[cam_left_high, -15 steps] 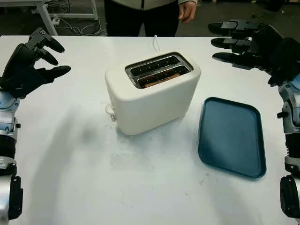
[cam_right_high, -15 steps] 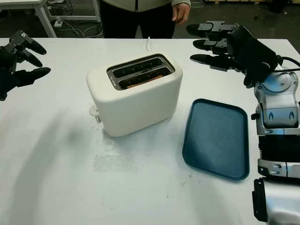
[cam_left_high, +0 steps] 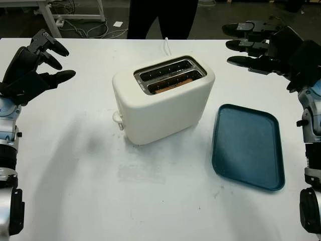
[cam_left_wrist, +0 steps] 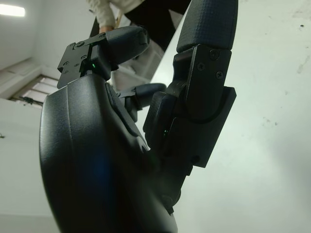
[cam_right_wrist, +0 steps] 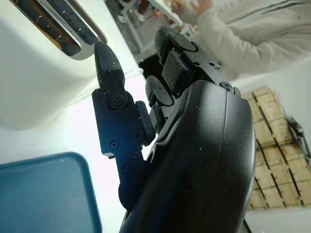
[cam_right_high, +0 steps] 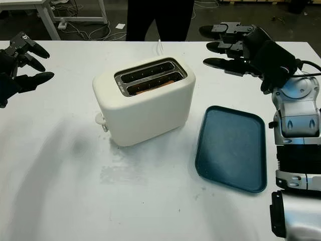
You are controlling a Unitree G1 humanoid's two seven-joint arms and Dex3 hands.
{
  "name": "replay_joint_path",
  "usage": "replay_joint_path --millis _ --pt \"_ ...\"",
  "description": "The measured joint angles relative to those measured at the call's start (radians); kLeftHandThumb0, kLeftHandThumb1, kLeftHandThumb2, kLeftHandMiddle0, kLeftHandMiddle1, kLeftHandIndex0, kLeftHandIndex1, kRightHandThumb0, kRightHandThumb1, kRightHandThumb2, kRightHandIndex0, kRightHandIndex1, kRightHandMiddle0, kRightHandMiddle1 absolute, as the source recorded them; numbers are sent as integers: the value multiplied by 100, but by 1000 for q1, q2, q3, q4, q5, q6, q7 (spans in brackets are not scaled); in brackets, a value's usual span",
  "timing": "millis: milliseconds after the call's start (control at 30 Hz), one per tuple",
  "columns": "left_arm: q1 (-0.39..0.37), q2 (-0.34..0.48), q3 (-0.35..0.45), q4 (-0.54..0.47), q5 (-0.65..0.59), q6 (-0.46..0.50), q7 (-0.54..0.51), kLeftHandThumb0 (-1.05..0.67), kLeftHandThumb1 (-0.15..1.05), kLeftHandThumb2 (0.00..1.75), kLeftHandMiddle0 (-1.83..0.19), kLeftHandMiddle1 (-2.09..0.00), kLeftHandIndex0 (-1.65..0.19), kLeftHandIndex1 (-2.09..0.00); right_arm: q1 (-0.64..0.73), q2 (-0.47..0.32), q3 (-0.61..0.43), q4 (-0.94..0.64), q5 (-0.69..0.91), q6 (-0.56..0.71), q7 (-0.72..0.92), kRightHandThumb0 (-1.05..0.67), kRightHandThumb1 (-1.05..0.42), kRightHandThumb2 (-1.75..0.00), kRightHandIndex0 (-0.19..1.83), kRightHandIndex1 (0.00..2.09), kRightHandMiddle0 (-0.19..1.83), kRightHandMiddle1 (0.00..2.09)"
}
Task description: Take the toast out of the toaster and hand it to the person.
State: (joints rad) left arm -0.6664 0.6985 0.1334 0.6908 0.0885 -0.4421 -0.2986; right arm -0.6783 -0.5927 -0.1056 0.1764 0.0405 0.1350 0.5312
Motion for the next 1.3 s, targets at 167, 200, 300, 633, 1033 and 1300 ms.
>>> replay_joint_path --millis 167,200,300,633,1033,1300 --pt "0 0 0 -3 -1 0 0 -105 92 28 -14 -170 -3 -168 0 0 0 0 0 0 0 -38 -92 -5 50 10 53 0" --pt "0 0 0 -4 -2 0 0 -105 92 28 -14 -170 -3 -168 0 0 0 0 0 0 0 -38 -92 -4 49 10 53 0" --pt "0 0 0 -7 -2 1 0 -105 92 27 -15 -170 -4 -167 0 0 -1 0 0 4 0 -38 -92 -4 49 9 53 0" --pt "0 0 0 -11 1 0 7 -105 92 30 -14 -172 -1 -171 0 0 -1 4 1 3 0 -36 -92 -4 51 9 53 0" --pt "0 0 0 5 1 -7 7 -105 92 30 -15 -171 -2 -169 1 0 -1 3 0 3 0 -37 -92 -4 51 8 53 0" --pt "0 0 0 5 1 -7 7 -105 92 29 -16 -171 -3 -170 1 0 0 2 0 5 0 -36 -92 -4 52 8 52 0"
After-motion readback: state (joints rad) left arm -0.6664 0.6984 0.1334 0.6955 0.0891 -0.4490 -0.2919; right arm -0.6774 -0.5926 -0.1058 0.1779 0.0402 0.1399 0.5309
